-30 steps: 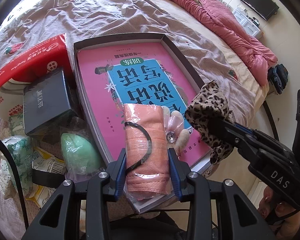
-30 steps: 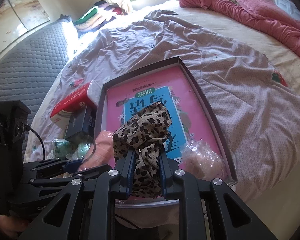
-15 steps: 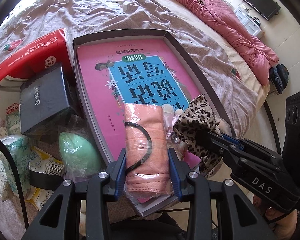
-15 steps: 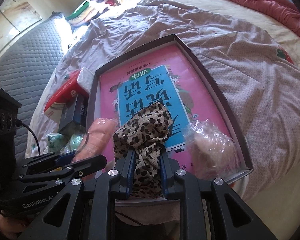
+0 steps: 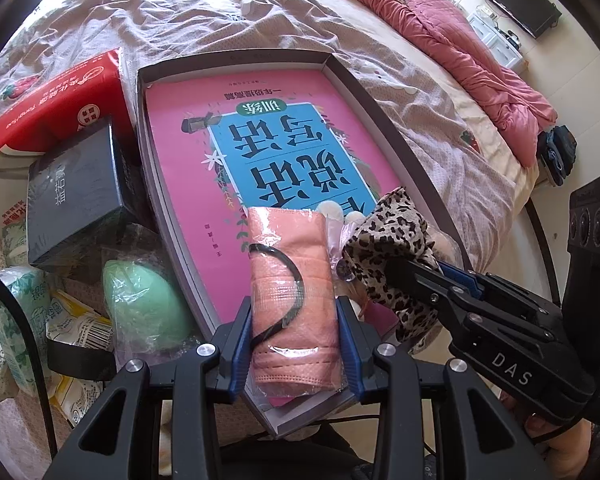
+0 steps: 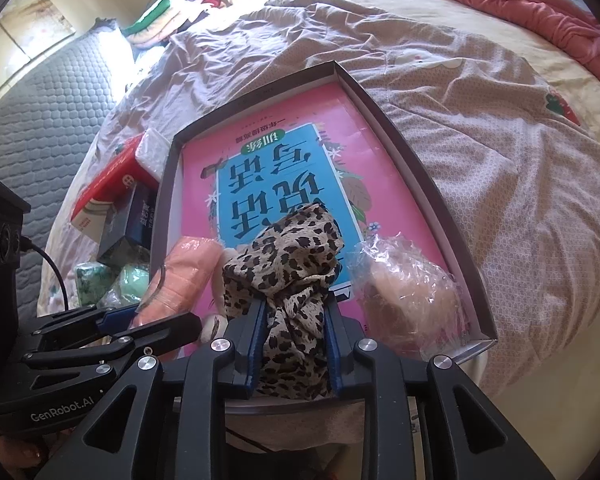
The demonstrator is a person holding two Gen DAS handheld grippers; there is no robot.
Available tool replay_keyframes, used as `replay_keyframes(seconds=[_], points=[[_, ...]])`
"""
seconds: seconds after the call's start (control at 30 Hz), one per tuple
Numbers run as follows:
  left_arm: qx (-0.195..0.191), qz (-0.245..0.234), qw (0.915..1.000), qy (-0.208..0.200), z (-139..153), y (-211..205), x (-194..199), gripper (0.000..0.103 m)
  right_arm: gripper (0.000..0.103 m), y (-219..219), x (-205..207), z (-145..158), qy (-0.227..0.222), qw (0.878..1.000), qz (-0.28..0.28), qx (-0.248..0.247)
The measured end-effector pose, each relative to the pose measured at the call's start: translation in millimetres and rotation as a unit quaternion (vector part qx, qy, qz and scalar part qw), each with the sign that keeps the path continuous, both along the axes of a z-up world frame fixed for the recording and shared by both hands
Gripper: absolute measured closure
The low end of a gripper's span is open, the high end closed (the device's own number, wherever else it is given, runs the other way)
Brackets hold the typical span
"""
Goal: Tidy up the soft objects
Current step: 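Carry the pink towel roll with the left tool while the right tool carries the leopard scrunchie over the tray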
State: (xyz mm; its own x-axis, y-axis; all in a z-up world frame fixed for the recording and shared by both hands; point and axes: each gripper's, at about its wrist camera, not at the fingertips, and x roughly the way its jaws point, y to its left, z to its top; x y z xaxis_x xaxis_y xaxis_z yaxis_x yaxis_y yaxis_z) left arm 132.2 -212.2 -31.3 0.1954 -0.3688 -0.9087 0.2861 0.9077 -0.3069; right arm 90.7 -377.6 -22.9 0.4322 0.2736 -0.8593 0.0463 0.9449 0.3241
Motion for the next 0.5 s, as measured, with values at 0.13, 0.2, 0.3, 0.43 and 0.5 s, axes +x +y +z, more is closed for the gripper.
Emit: replay_keyframes(seconds=[0.13, 0.2, 0.3, 0.43, 0.5], points=[[-0.001, -0.001, 1.0000, 0.000, -0.1, -1.1, -0.5, 0.064, 0.071, 0.3, 0.9, 0.6, -0.001, 1.000, 0.000, -0.001], [-0.002, 0.000, 1.0000, 0.000, -0.2, -0.7, -0.7, 0.064, 0.070, 0.2, 0.8, 1.3, -0.002, 1.000, 0.000, -0.001], [-0.007, 0.003, 1.0000, 0.003, -1.4, -0.4, -0.3, 0.064, 0.070, 0.1, 1.3, 3.5, -0.003, 1.000, 0.001, -0.003], [-0.013, 0.008, 0.9999, 0.007, -1.6, 1.4, 1.1, 0.064, 0.069, -1.8, 1.2, 7.6, -0.007, 1.000, 0.001, -0.002], [-0.015, 0.008, 0.9998, 0.009, -1.5, 1.8, 1.7, 0.064, 0.068, -1.7, 1.0, 8.7, -0.007, 1.000, 0.001, -0.002]])
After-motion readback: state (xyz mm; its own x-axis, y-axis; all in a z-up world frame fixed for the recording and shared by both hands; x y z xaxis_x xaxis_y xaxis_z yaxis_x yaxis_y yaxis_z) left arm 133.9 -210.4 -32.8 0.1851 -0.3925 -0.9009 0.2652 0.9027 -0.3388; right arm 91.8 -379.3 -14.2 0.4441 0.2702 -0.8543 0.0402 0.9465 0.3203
